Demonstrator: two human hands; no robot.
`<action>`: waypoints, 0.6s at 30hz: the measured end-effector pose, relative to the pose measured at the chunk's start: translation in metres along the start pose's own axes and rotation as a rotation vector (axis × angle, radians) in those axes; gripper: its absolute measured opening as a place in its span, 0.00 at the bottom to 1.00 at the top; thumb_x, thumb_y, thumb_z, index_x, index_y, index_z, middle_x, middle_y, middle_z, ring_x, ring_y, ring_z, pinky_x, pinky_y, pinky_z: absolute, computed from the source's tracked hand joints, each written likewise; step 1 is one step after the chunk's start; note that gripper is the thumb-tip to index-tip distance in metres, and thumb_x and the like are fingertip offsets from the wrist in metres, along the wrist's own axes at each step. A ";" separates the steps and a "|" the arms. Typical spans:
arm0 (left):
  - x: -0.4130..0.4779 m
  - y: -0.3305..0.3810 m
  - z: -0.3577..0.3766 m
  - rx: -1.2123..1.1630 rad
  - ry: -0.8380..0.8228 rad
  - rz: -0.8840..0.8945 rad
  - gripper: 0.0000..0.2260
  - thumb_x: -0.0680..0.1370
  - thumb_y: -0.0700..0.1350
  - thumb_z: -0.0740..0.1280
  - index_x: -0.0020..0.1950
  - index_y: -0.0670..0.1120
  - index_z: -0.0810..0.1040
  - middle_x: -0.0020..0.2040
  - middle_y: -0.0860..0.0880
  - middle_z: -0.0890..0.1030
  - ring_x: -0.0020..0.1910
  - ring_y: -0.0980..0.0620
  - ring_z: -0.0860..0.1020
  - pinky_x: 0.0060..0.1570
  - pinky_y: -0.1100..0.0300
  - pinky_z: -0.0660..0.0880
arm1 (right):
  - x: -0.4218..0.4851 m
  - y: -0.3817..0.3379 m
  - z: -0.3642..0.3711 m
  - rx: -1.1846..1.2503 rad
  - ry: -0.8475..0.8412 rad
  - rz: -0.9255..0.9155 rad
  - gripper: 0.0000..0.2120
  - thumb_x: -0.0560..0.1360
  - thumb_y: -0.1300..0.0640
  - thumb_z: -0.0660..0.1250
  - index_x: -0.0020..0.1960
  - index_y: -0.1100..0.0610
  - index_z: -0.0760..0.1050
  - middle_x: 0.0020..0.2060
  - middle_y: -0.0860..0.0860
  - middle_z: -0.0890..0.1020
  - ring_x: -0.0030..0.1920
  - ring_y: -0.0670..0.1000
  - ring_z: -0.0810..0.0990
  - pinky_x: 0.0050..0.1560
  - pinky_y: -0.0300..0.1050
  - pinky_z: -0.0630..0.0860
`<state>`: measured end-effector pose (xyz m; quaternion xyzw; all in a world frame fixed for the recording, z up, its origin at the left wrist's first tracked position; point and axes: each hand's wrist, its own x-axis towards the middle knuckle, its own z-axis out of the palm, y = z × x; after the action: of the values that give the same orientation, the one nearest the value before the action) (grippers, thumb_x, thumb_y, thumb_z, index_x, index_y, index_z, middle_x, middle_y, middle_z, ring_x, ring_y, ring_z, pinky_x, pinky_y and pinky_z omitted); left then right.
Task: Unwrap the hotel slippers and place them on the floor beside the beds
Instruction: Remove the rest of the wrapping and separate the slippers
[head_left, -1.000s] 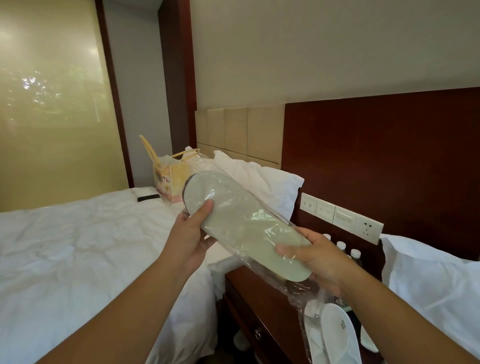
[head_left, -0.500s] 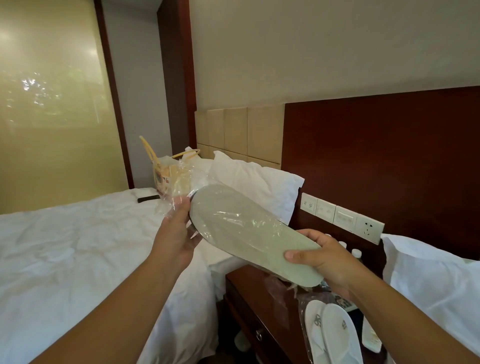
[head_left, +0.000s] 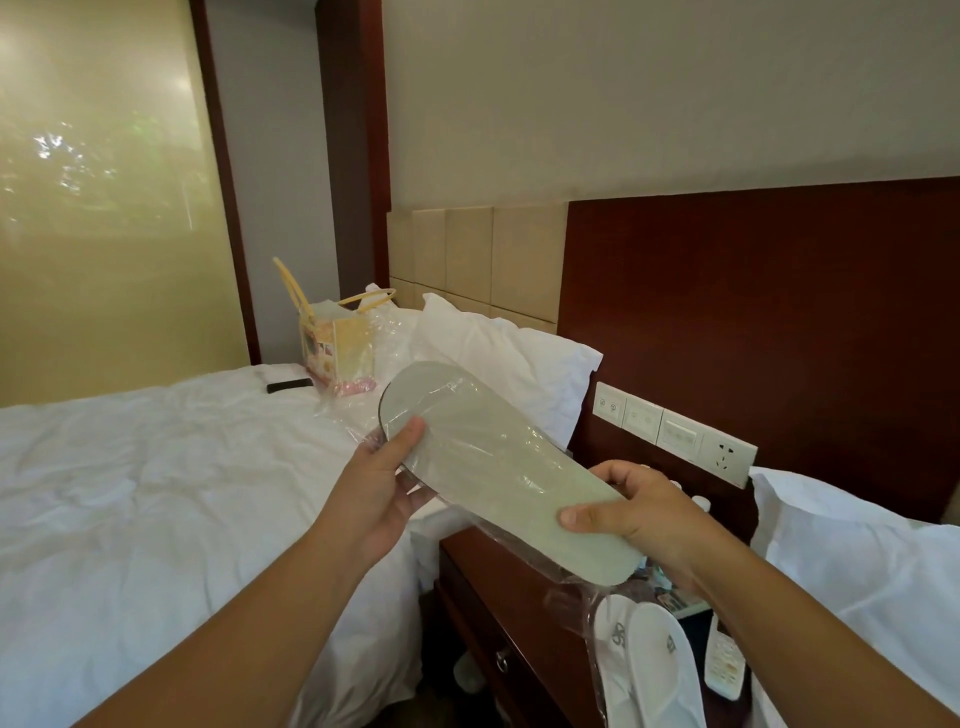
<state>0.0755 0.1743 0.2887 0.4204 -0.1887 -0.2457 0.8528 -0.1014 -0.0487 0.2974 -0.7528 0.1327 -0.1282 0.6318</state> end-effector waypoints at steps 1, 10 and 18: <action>0.001 -0.001 0.000 0.007 -0.010 -0.002 0.16 0.69 0.48 0.77 0.56 0.50 0.84 0.56 0.45 0.84 0.51 0.45 0.84 0.44 0.50 0.81 | -0.001 -0.002 0.000 -0.030 -0.019 0.010 0.29 0.54 0.50 0.86 0.51 0.56 0.80 0.45 0.53 0.87 0.43 0.56 0.87 0.37 0.46 0.82; 0.008 0.010 -0.008 -0.019 0.174 0.025 0.15 0.75 0.47 0.73 0.61 0.50 0.78 0.56 0.50 0.83 0.47 0.50 0.84 0.43 0.52 0.81 | -0.006 -0.005 -0.010 -0.036 -0.103 0.052 0.23 0.61 0.53 0.83 0.54 0.54 0.82 0.47 0.54 0.87 0.45 0.57 0.87 0.39 0.47 0.82; -0.010 -0.017 -0.004 -0.036 0.109 -0.150 0.23 0.68 0.52 0.75 0.60 0.46 0.78 0.49 0.44 0.84 0.50 0.44 0.83 0.51 0.43 0.81 | -0.004 0.006 -0.007 -0.002 -0.089 0.075 0.25 0.56 0.47 0.84 0.51 0.50 0.83 0.48 0.54 0.87 0.47 0.58 0.86 0.48 0.56 0.83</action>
<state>0.0651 0.1740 0.2719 0.4307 -0.1053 -0.2890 0.8485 -0.1074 -0.0547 0.2929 -0.7529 0.1329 -0.0708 0.6407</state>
